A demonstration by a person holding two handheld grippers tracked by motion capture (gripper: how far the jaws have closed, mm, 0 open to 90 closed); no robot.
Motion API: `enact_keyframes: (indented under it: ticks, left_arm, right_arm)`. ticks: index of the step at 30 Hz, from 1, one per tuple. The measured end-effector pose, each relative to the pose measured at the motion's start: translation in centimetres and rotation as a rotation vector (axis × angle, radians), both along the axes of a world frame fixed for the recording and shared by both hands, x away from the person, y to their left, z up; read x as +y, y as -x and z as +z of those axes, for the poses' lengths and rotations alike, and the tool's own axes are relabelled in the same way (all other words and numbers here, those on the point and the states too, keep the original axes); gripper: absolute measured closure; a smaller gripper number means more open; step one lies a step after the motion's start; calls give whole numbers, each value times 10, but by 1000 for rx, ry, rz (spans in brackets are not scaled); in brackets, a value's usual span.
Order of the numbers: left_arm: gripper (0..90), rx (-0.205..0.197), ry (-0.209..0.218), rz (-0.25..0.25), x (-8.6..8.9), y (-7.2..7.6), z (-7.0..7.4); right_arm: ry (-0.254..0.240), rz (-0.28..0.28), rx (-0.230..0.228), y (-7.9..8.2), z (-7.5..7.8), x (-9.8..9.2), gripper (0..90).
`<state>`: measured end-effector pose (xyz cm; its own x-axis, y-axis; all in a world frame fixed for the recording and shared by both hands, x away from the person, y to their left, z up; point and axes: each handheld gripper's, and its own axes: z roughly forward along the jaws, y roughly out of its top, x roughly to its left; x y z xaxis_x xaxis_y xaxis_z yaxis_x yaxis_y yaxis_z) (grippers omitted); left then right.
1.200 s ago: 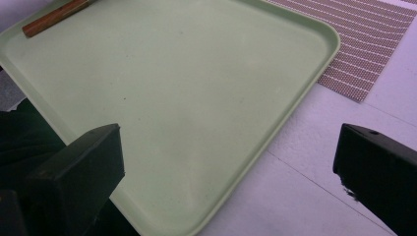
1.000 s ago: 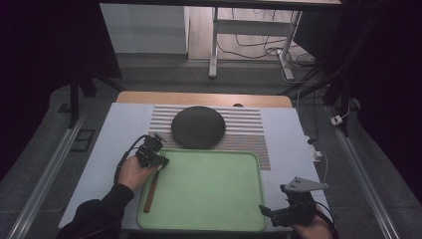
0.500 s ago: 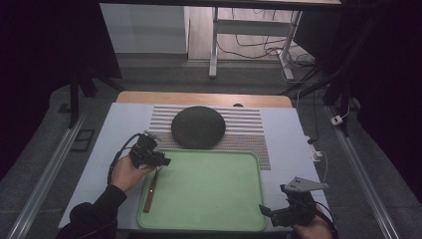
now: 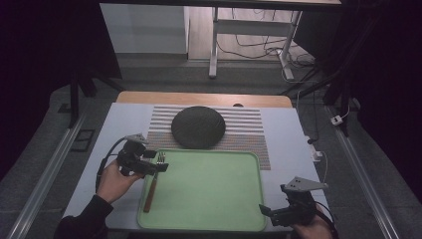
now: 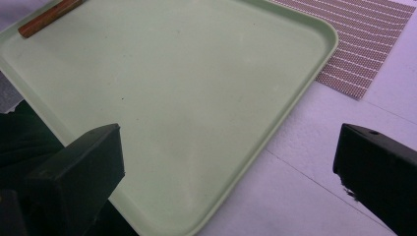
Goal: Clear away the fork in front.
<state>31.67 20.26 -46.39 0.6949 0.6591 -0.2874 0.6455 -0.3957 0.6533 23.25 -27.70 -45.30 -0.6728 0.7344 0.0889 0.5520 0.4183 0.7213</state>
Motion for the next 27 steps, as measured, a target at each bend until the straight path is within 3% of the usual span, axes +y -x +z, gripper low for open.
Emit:
enact_keyframes:
  ticks: [11, 27]
  left_arm:
    - [68, -25, 54, 25, 20, 34, 3]
    - [0, -71, 152, 103, 66, 86, 1]
  right_arm:
    - [4, 1, 1, 0, 0, 0, 0]
    - [4, -4, 1, 0, 0, 0, 0]
